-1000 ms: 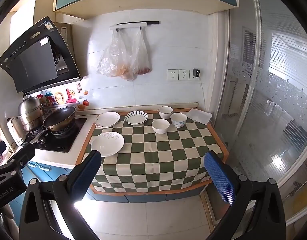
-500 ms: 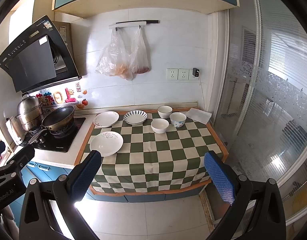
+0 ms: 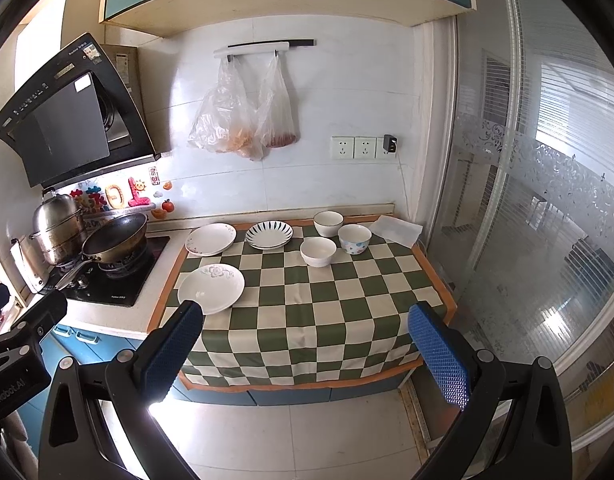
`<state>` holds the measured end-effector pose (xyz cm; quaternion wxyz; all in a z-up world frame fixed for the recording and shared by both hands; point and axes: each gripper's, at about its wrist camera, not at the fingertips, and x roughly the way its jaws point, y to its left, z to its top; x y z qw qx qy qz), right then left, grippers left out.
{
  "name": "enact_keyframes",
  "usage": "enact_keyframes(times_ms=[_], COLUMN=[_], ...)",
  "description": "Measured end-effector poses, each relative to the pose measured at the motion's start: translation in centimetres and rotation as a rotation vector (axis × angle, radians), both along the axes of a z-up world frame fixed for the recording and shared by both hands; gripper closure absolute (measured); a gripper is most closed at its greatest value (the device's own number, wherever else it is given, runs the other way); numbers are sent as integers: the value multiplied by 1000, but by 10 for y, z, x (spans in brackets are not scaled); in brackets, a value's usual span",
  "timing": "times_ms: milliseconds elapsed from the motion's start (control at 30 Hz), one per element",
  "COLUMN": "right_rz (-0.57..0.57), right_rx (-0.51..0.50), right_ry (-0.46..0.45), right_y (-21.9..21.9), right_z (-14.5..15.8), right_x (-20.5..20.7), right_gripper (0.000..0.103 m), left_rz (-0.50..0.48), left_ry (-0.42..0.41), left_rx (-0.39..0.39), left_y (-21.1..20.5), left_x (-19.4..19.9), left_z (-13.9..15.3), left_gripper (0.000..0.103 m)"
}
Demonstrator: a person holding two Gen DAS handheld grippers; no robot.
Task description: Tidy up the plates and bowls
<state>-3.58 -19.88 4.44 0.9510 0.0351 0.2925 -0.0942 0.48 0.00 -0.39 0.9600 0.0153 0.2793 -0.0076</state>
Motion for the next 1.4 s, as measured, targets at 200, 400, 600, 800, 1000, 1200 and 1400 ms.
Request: enact_keyframes(times_ms=[200,400,600,800,1000,1200,1400], right_rz=[0,3,4,4,5,4,5], right_rx=[2,4,6,5,6,8,9], right_ry=[1,2,3,1,-2,-3,-4], right_y=[1,-3,-2,-2,-1,3,8], right_z=[2,-9,-8,-8,-5,-3,2], right_x=[-1,6,6,6,6,7,6], right_gripper=[0,0,0,0,0,0,0], left_rz=[4,7,6,8,7,9,6], left_ry=[-3,-5,-6,-11,-10,-16,-14], left_rx=[3,4,5,2,3,1,3], left_y=[-2,-3,-2,-1,-1,0,0], left_x=[3,4,4,4,4,2,2], left_z=[1,1,1,2,3,6,7], left_gripper=[0,0,0,0,0,0,0])
